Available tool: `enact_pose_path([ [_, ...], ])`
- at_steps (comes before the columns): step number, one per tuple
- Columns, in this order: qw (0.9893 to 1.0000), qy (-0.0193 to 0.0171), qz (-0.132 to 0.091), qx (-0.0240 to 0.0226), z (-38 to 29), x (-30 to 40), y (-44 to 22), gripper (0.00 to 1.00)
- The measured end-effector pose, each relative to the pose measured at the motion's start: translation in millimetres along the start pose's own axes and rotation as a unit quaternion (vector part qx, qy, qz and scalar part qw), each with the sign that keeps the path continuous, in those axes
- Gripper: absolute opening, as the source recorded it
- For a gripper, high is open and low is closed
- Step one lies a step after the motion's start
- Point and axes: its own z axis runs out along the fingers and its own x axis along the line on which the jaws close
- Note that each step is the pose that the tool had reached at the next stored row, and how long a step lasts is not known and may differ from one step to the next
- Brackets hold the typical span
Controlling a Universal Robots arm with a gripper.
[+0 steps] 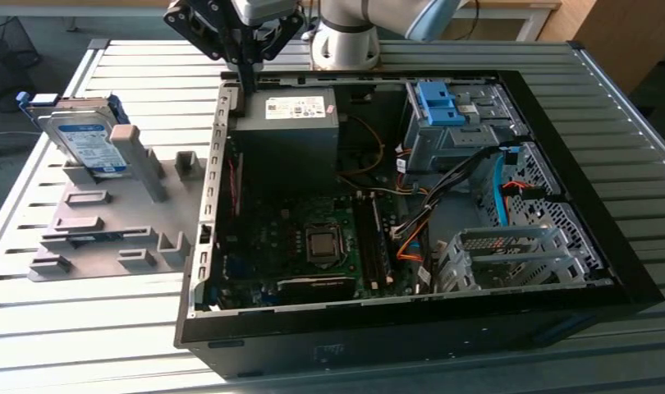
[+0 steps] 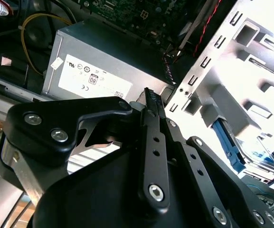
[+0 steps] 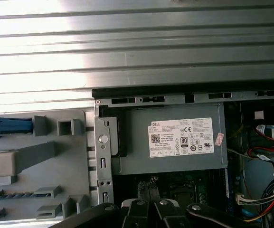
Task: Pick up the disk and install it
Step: 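Reach for the disk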
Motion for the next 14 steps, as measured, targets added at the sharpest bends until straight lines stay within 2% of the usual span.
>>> enact_pose_path([
  [8, 1.0000, 0.0000, 0.000, 0.0000, 0.2, 5.4, -0.4, 0.11],
  [14, 1.0000, 0.0000, 0.000, 0.0000, 0.2, 6.1, -0.5, 0.11],
])
